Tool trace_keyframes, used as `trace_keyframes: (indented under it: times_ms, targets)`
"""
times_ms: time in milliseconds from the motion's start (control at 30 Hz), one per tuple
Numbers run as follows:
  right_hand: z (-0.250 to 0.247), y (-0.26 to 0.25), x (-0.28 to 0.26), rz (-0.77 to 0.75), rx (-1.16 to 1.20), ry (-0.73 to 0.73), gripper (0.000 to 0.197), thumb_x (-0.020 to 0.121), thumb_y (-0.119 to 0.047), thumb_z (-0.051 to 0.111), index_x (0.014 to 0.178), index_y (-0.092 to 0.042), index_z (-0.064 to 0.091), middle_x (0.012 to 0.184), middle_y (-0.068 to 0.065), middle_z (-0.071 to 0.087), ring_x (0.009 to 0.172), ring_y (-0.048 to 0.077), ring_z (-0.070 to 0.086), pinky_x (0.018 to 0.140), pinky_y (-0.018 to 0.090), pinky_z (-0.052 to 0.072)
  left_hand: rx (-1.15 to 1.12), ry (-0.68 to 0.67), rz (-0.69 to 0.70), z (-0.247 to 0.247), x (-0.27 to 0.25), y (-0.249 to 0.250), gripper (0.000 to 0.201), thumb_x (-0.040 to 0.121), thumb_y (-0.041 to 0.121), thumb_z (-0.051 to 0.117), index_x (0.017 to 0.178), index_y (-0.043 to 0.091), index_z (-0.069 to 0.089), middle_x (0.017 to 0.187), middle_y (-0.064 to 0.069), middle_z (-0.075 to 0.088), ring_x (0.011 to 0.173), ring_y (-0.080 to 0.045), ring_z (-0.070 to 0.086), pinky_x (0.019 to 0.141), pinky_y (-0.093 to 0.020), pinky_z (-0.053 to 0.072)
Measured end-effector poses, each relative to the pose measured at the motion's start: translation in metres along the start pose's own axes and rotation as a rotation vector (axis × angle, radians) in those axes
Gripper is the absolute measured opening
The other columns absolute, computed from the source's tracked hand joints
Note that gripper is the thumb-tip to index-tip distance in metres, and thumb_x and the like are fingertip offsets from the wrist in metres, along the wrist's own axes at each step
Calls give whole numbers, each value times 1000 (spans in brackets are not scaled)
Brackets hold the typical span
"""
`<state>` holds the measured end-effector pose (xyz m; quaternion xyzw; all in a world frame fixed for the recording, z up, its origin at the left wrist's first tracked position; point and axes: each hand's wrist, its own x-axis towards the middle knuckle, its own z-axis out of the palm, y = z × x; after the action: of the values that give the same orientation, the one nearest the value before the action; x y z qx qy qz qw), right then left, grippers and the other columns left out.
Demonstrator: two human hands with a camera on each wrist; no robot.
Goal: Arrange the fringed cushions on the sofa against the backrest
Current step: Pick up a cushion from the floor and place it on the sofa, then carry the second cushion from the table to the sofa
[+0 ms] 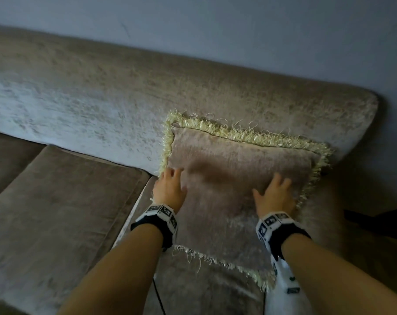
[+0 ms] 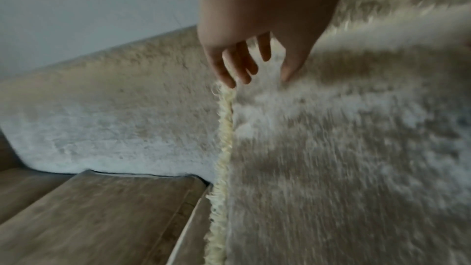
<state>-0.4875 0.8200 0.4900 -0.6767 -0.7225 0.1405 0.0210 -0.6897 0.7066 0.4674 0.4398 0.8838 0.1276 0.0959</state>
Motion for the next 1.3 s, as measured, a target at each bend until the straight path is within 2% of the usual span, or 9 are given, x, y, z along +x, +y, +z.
trace_keyframes:
  times_ms: [67,167,300,500,600,833,1033,1200,1300]
  targets:
    - [-21,-27,-13,-130,1,-8,35,93,-36,52,119,-13,52,120,11,55,106,31,59,84,38,46,-41,74,-3,-25,-13,-3,35,90,25,52,125,18,53,122,-7,55,108,-25,56,78,-37,50]
    - [-42,-71,-45,-347,-16,-45,28,94,-37,49,104,-14,61,103,7,67,95,26,64,81,34,47,-70,130,-74,-63,-42,-19,27,92,29,49,115,20,59,114,-4,61,100,-23,60,72,-34,50]
    - [-52,-130,-105,-586,-30,-119,27,92,-33,54,107,-12,60,101,9,68,92,28,64,76,34,49,-97,215,-226,-112,-92,-62,28,91,30,50,114,20,61,114,-3,62,99,-23,60,71,-31,46]
    - [-45,-216,-218,-938,-141,-170,28,91,-38,54,104,-13,60,100,8,68,91,29,64,67,30,44,-152,283,-498,-177,-194,-160,27,90,29,48,113,20,61,107,-3,66,95,-24,62,76,-32,49]
    - [-33,-260,-288,-1100,-198,-215,29,91,-40,55,102,-14,59,99,8,67,91,29,64,72,33,51,-158,318,-651,-198,-259,-214,28,89,33,49,112,20,60,106,-2,68,96,-24,63,78,-33,49]
    - [4,-337,-476,-1474,-322,-334,33,91,-38,55,111,-11,58,111,11,65,103,31,61,82,37,47,-187,425,-1012,-226,-419,-315,26,88,35,48,108,22,60,108,-3,67,101,-27,61,78,-31,43]
    - [40,-361,-639,-1742,-402,-369,29,90,-36,53,101,-11,62,102,9,66,95,29,62,74,33,45,-232,494,-1221,-232,-544,-385,26,90,34,46,110,22,58,108,-3,66,100,-25,61,83,-33,46]
    - [76,-351,-750,-1932,-506,-446,32,87,-40,55,107,-15,58,107,9,65,100,29,61,83,37,51,-313,600,-1419,-218,-642,-419,24,90,35,48,106,22,60,95,-2,69,92,-23,63,82,-36,51]
    - [88,-343,-808,-2078,-596,-438,31,89,-40,53,106,-14,56,106,7,64,99,28,61,74,32,45,-334,662,-1540,-210,-698,-428,26,87,33,51,108,21,61,97,-6,71,93,-27,64,84,-38,52]
